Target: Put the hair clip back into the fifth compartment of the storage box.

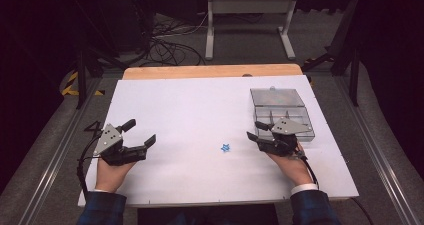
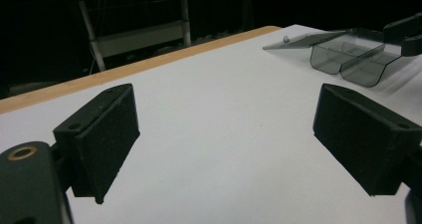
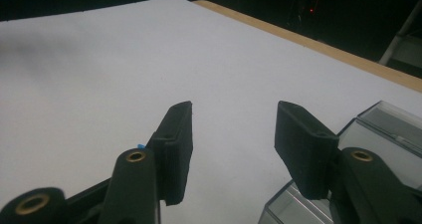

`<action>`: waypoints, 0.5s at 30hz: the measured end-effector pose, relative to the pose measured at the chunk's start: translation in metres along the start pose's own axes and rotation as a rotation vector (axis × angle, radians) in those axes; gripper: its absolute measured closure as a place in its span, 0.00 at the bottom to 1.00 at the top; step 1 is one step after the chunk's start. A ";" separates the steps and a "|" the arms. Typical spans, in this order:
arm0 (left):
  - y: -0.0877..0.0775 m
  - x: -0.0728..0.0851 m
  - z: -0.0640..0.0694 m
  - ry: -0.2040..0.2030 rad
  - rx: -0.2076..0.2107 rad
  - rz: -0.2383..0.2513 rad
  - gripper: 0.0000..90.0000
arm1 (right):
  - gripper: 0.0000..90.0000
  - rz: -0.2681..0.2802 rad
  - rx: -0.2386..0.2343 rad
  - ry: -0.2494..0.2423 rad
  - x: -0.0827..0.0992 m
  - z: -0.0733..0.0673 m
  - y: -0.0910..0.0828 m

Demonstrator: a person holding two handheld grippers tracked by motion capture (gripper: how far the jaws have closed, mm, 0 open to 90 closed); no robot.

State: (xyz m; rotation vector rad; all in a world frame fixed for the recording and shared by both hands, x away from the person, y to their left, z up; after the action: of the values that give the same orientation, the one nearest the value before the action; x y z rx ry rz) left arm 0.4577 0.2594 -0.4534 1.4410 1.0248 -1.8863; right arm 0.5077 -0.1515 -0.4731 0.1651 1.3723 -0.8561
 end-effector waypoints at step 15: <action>0.002 0.003 -0.002 0.006 -0.022 -0.030 0.13 | 0.58 -0.044 -0.063 -0.030 0.003 -0.015 0.025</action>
State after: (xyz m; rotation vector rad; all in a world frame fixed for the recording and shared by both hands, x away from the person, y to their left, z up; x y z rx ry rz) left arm 0.4599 0.2603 -0.4570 1.4275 1.0718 -1.8869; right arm 0.5111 -0.1269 -0.4889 0.0729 1.3774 -0.8478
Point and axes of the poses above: each handheld gripper's, and its own axes: y roughly forward along the jaws, x roughly out of its underside, z roughly to its right, the point moved 5 cm from there along y, roughly forward along the jaws, and after that the axes turned 10 degrees about -y, right-handed, at the moved point
